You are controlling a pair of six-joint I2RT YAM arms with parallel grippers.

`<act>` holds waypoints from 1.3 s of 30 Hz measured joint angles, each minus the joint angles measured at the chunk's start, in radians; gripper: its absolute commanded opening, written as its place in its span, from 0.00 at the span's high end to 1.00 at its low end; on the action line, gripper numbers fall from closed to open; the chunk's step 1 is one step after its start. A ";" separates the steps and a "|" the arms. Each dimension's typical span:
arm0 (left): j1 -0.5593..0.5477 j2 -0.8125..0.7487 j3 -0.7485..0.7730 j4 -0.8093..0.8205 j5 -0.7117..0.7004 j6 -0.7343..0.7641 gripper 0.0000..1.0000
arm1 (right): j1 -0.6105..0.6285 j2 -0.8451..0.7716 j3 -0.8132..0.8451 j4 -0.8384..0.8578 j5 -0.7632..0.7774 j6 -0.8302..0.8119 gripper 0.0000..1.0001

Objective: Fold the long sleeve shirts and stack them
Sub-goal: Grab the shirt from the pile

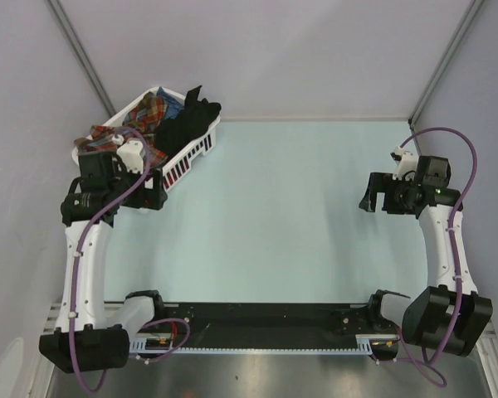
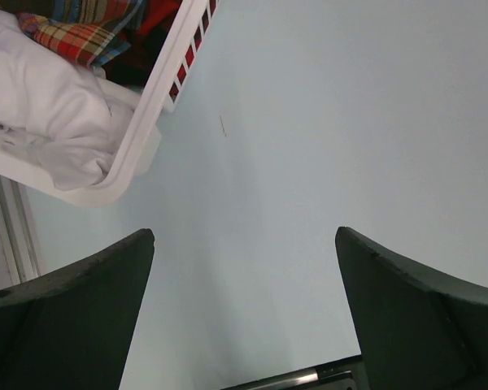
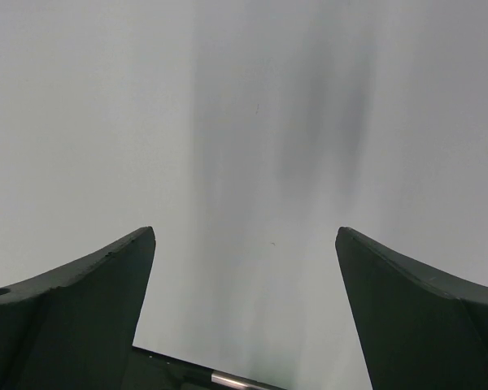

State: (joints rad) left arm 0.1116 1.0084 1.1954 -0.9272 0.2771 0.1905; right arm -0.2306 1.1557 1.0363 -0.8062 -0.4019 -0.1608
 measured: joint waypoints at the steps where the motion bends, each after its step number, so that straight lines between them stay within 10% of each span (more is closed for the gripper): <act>1: 0.000 0.014 0.008 0.000 0.000 0.003 0.01 | 0.000 0.000 0.000 0.000 0.000 0.003 0.00; 23: -0.130 0.838 0.830 0.085 0.049 0.028 0.01 | 0.007 0.081 0.008 -0.005 -0.005 0.011 0.00; 33: -0.193 1.136 0.979 0.153 -0.012 0.019 0.01 | 0.008 0.095 0.010 -0.012 -0.005 0.011 0.00; 39: -0.189 1.230 0.988 0.226 -0.046 -0.015 0.37 | 0.009 0.107 0.010 -0.013 -0.007 0.011 0.00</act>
State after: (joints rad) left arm -0.0776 2.2387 2.1830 -0.7010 0.2314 0.1753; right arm -0.2218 1.2625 1.0458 -0.8188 -0.4088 -0.1501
